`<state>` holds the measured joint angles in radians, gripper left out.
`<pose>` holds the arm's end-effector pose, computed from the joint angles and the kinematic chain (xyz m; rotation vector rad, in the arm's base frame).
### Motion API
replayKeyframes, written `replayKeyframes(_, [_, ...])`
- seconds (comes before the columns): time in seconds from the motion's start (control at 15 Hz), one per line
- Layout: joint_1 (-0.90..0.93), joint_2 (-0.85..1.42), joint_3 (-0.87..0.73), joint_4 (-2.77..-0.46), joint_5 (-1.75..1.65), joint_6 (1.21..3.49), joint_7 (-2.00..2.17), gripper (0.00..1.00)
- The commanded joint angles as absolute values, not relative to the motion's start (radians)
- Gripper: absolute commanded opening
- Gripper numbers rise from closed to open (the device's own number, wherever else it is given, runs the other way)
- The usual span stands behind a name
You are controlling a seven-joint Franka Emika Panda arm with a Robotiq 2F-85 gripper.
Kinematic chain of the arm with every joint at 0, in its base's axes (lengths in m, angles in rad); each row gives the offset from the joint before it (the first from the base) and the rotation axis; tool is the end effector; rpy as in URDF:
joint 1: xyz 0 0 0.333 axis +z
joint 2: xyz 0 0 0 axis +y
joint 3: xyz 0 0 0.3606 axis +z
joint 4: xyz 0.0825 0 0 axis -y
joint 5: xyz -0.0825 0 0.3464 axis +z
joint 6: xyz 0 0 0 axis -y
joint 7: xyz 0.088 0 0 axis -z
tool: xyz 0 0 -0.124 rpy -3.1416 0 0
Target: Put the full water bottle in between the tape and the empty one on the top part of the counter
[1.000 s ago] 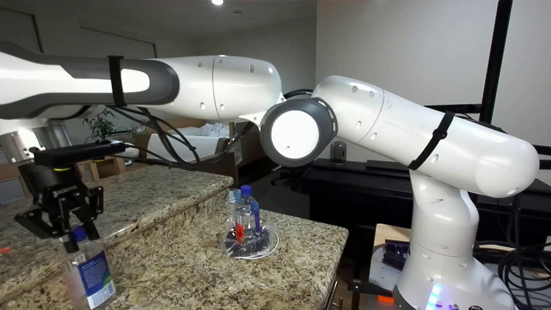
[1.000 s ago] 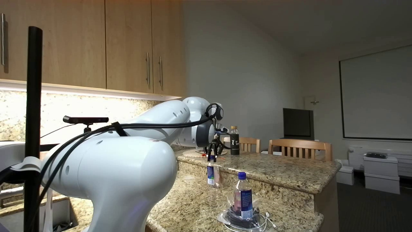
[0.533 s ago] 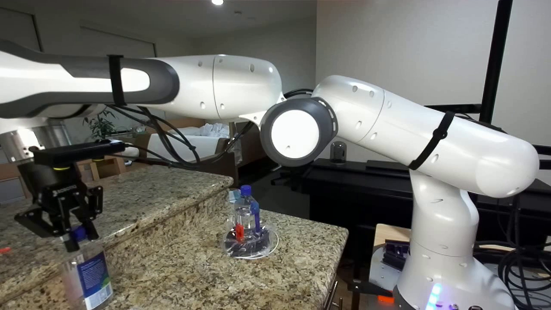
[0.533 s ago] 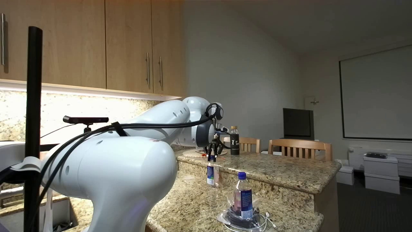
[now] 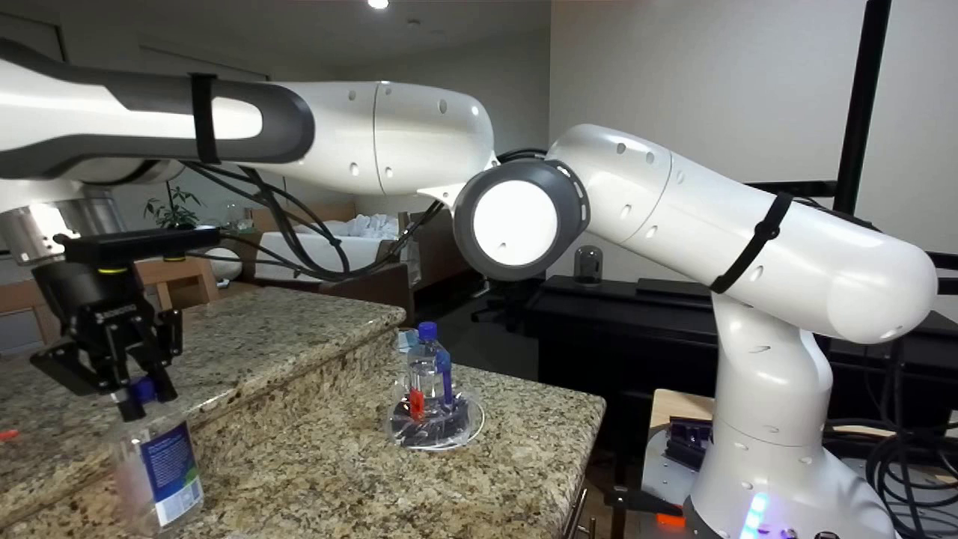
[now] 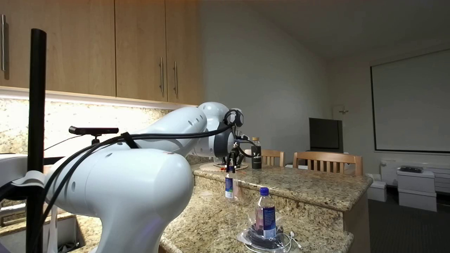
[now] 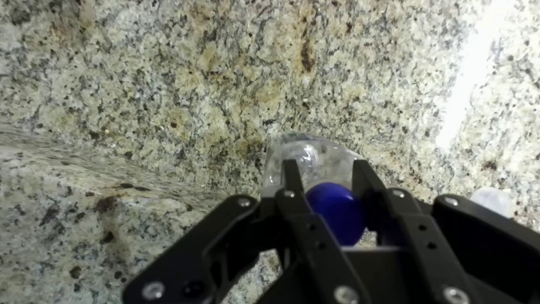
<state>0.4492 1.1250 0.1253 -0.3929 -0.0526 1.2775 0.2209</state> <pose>0.6702 0.3550 0.3748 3.0594 0.4418 -0.3782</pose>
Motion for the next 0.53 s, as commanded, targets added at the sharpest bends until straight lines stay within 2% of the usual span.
replayKeyframes(0.0, [0.445,1.069,0.124,-0.408,-0.060,1.174,0.153,0.16])
replayKeyframes(0.47, [0.427,1.012,0.100,-0.400,-0.025,0.989,0.120,0.15])
